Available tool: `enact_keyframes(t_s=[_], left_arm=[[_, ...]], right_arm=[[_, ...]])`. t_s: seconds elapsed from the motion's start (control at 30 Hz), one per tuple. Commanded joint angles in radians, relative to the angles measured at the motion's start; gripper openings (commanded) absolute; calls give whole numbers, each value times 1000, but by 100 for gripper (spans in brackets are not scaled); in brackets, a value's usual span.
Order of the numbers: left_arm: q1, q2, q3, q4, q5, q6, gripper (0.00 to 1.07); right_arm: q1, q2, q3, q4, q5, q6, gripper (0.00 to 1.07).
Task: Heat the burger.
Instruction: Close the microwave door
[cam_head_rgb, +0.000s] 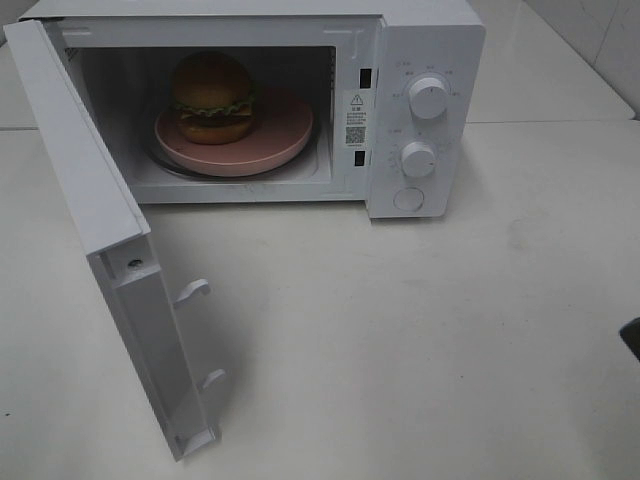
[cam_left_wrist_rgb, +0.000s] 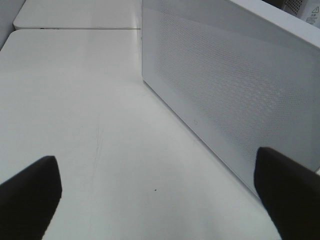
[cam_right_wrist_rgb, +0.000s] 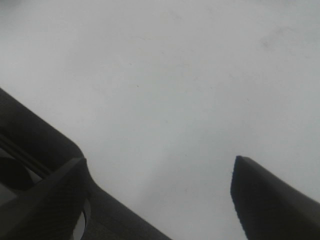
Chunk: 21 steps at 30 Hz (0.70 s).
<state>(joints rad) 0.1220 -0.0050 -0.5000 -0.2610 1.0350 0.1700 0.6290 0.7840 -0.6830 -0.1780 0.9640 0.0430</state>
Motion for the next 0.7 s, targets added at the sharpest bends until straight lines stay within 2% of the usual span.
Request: enact_keyframes(t_s=[0.03,0.07,0.23,0.33,0.37,0.5,0.7], left_arm=[[-3,-9,3,-4,-8,2,102],[-3,-9,3,-4,-8,2,102],[-3,-9,3,-4,-8,2,102],[-3,-9,3,-4,-8,2,102],[-3,-9,3,-4,-8,2,102],[-3,-9,3,-4,-8,2,102],[-3,-9,3,-4,-8,2,102]], right_arm=[[-117,-92,63,5,-11,15,76],[-117,-92,63,5,-11,15,76],[-241,-227,128,13,-50,55,76],[-263,-252,137,18,-52,60,76],[-305,-297,150,28,-54,68,76],[-395,-412,154,36,-66,70,76],[-469,-512,154,51,-57,70,76]])
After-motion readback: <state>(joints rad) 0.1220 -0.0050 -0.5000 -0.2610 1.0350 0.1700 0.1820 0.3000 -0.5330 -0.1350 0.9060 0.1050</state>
